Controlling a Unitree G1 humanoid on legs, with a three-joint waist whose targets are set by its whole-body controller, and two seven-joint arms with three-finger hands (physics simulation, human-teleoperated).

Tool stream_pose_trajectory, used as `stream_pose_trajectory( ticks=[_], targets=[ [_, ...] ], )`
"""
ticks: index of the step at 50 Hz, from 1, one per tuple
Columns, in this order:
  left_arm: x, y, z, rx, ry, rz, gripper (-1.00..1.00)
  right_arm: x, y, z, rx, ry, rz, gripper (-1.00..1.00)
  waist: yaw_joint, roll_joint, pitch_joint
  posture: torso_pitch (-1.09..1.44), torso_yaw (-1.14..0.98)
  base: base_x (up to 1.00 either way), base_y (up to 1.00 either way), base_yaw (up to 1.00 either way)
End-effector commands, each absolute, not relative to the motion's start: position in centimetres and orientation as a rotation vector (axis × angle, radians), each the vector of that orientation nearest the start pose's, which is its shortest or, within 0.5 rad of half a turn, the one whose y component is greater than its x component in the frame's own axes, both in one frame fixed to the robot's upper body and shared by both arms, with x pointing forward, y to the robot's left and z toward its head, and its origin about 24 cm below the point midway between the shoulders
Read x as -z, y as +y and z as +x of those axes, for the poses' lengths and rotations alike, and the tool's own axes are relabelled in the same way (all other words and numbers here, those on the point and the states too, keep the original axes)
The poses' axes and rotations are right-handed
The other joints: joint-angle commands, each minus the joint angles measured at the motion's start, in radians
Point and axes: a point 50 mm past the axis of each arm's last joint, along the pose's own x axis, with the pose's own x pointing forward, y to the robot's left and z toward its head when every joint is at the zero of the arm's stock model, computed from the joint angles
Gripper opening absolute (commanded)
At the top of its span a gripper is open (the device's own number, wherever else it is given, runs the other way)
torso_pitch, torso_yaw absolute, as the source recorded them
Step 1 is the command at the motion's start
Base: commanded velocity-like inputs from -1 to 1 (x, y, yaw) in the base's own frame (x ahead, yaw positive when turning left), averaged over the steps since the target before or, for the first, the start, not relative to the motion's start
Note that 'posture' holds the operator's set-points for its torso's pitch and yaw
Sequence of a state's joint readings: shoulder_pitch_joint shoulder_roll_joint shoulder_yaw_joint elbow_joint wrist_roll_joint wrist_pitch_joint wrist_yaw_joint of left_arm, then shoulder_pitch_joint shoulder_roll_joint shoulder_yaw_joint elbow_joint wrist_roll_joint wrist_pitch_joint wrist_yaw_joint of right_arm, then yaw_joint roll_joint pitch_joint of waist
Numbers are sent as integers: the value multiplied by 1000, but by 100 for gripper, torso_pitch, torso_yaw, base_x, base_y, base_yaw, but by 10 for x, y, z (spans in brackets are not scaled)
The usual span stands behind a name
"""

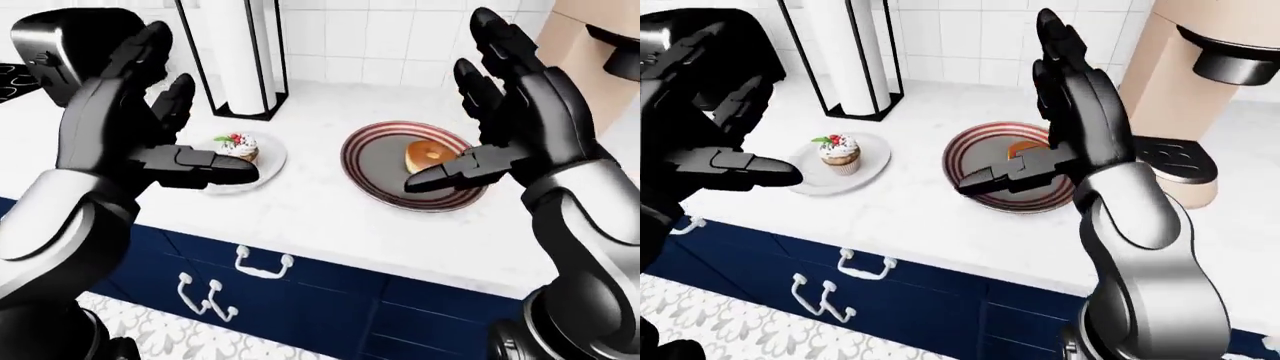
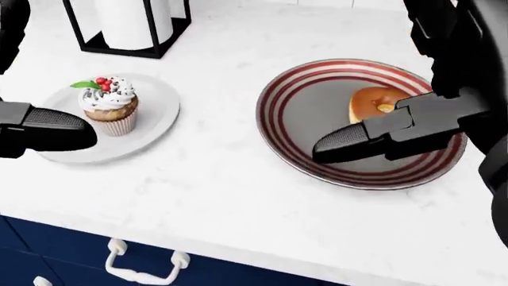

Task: Move the dessert items from the plate to the tray.

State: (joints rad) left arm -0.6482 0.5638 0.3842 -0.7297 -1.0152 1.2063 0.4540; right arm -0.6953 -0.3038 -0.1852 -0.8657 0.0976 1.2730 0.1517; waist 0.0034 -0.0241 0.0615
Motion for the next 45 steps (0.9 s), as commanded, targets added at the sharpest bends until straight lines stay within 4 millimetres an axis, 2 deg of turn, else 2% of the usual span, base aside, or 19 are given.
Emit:
stream_pose_trajectory(
  ticks=[1, 2, 3, 4, 5, 6, 8, 10, 11, 13, 14, 15, 20, 26, 34, 45],
  targets=[
    [-289, 187, 238, 90, -233, 10, 100, -285, -161, 243, -114, -316, -212, 100, 1, -13, 1, 0, 0, 29, 27, 0],
    [-289, 187, 238, 90, -232, 10, 100, -285, -161, 243, -113, -317, -211, 100, -3, -52, -19, 0, 0, 29, 27, 0],
    [-289, 187, 238, 90, -232, 10, 100, -285, -162, 243, -113, -317, -210, 100, -5, -40, -20, 0, 0, 29, 26, 0],
    [-288, 187, 238, 89, -230, 10, 100, -286, -163, 243, -109, -318, -205, 100, 3, -37, -4, 0, 0, 10, 0, 0],
    [-289, 187, 238, 89, -231, 11, 100, -286, -163, 243, -108, -319, -206, 100, 1, -16, -11, 0, 0, 0, 0, 0],
    [-289, 187, 238, 90, -231, 11, 100, -286, -164, 242, -107, -319, -205, 100, 1, -7, -26, 0, 0, 0, 0, 0],
    [-289, 187, 238, 89, -232, 13, 100, -286, -165, 242, -105, -320, -213, 100, -2, 21, -26, 0, 0, 0, 0, 0],
    [-290, 187, 238, 90, -233, 14, 100, -289, -165, 241, -100, -324, -220, 100, -14, 60, -30, 0, 0, 0, 2, 0],
    [-290, 187, 238, 91, -232, 14, 100, -289, -165, 241, -100, -326, -219, 100, -11, 50, -32, 0, 0, 0, 9, 0],
    [-289, 187, 238, 91, -232, 14, 100, -290, -166, 240, -97, -329, -218, 100, -6, 52, -45, 0, 0, 1, 10, 0],
    [-289, 188, 238, 90, -232, 14, 100, -291, -166, 239, -97, -332, -218, 100, -4, 51, -45, 0, 0, 3, 10, 0],
    [-290, 188, 238, 90, -232, 14, 100, -292, -167, 239, -97, -334, -212, 100, -2, 41, -22, 0, 0, 0, 0, 0],
    [-290, 188, 238, 89, -234, 14, 100, -293, -170, 236, -97, -314, -257, 100, -5, 38, -31, 0, 0, 0, 0, 0],
    [-287, 189, 238, 88, -231, 12, 100, -299, -182, 236, -63, -215, -421, 100, -4, 32, -26, 0, 0, 0, 0, 0],
    [-284, 186, 237, 95, -228, 14, 100, -309, -192, 252, -40, -101, -559, 100, -6, 31, -19, 0, 0, 0, 0, 0],
    [-284, 186, 238, 94, -226, 15, 100, -298, -196, 288, -33, 16, -748, 100, -15, 44, -20, 0, 0, 0, 0, 0]
  ],
)
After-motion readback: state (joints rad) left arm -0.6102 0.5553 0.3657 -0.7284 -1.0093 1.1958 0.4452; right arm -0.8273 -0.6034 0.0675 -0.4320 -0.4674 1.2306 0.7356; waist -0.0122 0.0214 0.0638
